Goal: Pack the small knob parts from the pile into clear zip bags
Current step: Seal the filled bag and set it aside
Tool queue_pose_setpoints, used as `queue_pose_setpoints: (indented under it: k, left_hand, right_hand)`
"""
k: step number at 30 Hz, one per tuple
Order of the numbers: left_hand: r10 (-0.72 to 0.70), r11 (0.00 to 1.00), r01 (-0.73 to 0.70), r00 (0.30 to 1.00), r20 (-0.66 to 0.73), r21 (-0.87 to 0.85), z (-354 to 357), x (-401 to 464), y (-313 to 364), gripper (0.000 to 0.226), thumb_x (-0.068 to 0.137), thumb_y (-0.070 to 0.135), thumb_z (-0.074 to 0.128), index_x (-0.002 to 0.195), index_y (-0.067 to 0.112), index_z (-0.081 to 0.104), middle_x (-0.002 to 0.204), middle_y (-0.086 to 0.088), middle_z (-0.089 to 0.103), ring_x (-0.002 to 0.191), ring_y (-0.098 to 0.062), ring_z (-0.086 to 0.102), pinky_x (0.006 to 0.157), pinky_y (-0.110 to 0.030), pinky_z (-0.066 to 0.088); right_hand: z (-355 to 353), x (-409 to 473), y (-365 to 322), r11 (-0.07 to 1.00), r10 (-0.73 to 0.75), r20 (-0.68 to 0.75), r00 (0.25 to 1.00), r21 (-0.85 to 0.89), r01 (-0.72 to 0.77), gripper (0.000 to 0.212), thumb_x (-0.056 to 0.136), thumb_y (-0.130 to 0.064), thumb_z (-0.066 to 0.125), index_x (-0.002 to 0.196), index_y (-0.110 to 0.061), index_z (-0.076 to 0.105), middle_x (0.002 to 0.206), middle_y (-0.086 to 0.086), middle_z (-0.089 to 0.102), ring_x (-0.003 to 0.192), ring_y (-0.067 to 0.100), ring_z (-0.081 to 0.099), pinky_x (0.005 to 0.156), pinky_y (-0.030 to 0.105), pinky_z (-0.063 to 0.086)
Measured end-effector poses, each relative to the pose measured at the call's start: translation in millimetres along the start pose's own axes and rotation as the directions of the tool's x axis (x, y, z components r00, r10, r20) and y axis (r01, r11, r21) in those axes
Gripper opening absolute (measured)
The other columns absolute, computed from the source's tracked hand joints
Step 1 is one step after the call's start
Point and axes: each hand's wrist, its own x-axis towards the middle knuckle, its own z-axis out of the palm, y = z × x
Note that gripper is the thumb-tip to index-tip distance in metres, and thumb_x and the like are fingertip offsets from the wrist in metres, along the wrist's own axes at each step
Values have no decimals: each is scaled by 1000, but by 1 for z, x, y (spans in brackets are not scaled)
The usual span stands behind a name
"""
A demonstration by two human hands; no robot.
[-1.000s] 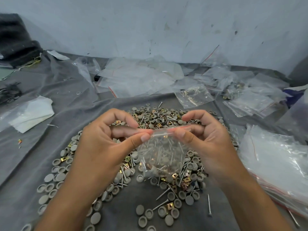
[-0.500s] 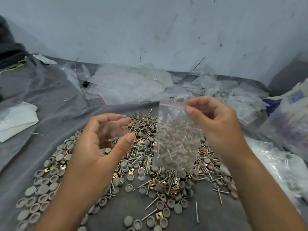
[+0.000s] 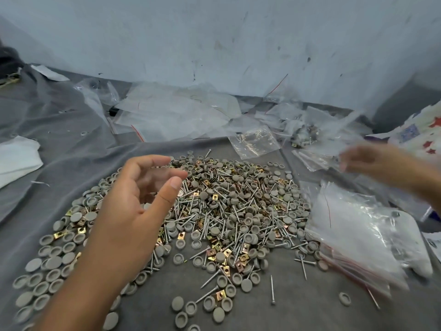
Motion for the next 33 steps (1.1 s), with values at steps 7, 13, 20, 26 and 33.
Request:
queue_pose_setpoints:
  k: [7,13,20,26,33]
  left_hand:
    - [-13,999,12,999,33,35,5,-4,4,36,86,64,56,118,47,52,113,18,72,104,-10,69,88,-54,54]
    - [-36,996,31,997,64,81,8,-6,1,32,88,60,56,117,49,51,111,22,72,107,-4,67,92,-49,52]
    - [-73,995,64,990,121,80,8,-5,-1,30,92,54,58,119,46,51,110,24,71,104,2,66,86,-34,51]
    - [-87,989,69,986,142,130,7,-6,1,34,89,54,56,122,47,49,109,29,69,105,9,63,82,-27,47]
    - [-41,994,25,988,146,105,14,-7,7,27,91,54,58,116,44,58,111,26,69,105,4,64,83,-30,52]
  right_hand:
    - [83,-93,47,953,67,122,990,-301,-28,57,81,-52,79,129,-52,49,137,-14,59,118,9,57,101,29,46]
    - [61,-92,39,980,3,-149,989,-196,-33,39,78,-25,86,81,-57,64,71,-30,68,68,-4,64,63,31,47]
    - [36,-87,4,999,16,-66,998,-46,-19,41,49,-76,76,80,-51,64,57,-22,64,55,-2,60,50,30,44]
    - [31,-74,59,997,76,-191,979,2,-77,62,63,-96,60,95,-43,71,61,-8,66,49,10,62,47,25,48]
    - [25,-91,-33,944,-331,-200,922,-57,326,33,92,-77,48,108,-54,67,91,-28,71,74,-3,69,52,12,51]
